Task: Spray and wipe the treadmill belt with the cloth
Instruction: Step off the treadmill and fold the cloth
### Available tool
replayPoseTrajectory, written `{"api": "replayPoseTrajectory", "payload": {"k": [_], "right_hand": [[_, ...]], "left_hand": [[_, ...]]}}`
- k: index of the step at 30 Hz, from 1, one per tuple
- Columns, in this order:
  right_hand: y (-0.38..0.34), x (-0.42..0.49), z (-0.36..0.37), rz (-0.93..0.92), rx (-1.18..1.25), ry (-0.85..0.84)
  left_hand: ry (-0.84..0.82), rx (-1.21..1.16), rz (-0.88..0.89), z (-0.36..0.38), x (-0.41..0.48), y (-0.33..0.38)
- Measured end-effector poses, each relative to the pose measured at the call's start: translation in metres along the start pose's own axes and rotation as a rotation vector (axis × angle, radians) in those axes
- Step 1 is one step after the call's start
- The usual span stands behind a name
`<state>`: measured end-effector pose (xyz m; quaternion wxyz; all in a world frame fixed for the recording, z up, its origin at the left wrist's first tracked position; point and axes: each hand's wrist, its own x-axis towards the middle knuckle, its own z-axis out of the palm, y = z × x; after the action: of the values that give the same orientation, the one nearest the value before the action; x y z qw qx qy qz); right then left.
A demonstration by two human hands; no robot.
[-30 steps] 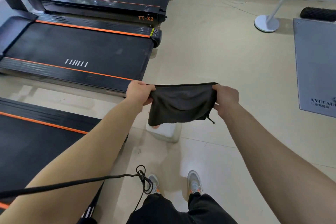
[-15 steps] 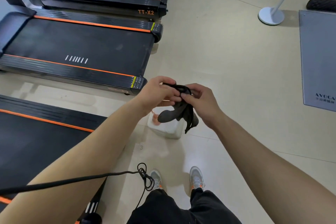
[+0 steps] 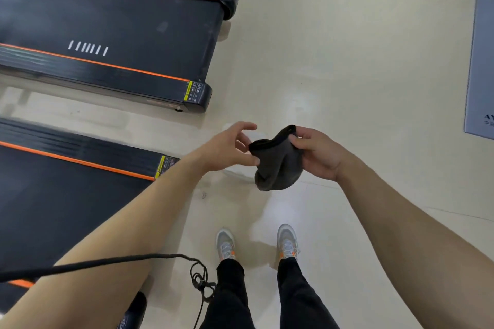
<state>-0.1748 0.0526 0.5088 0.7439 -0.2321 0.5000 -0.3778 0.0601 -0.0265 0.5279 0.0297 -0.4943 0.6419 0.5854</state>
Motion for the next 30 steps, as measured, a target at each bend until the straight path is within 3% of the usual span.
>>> {"api": "replayPoseTrajectory", "payload": {"k": [3,6,9,15,21,27,30], "right_hand": [[0.027,0.039,-0.021,0.054,-0.041,-0.014],[0.056,0.092,-0.052,0.086,-0.247,0.192],[0.080,0.150,-0.078,0.048,-0.448,0.359],[0.123,0.216,-0.095,-0.068,-0.383,0.466],[0.226,0.253,-0.118,-0.044,-0.451,0.517],[0.345,0.273,-0.138,0.150,-0.513,0.470],[0.374,0.275,-0.143,0.234,-0.500,0.473]], "left_hand": [[0.057,0.124,-0.023,0.017,0.046,-0.035],[0.253,0.236,-0.083,0.018,0.092,-0.070],[0.327,0.306,-0.089,0.023,0.136,-0.099],[0.528,0.257,-0.089,0.037,0.190,-0.141],[0.485,0.445,-0.035,0.082,0.228,-0.217],[0.323,0.474,-0.228,0.159,0.249,-0.319],[0.317,0.314,-0.317,0.177,0.255,-0.348]]}}
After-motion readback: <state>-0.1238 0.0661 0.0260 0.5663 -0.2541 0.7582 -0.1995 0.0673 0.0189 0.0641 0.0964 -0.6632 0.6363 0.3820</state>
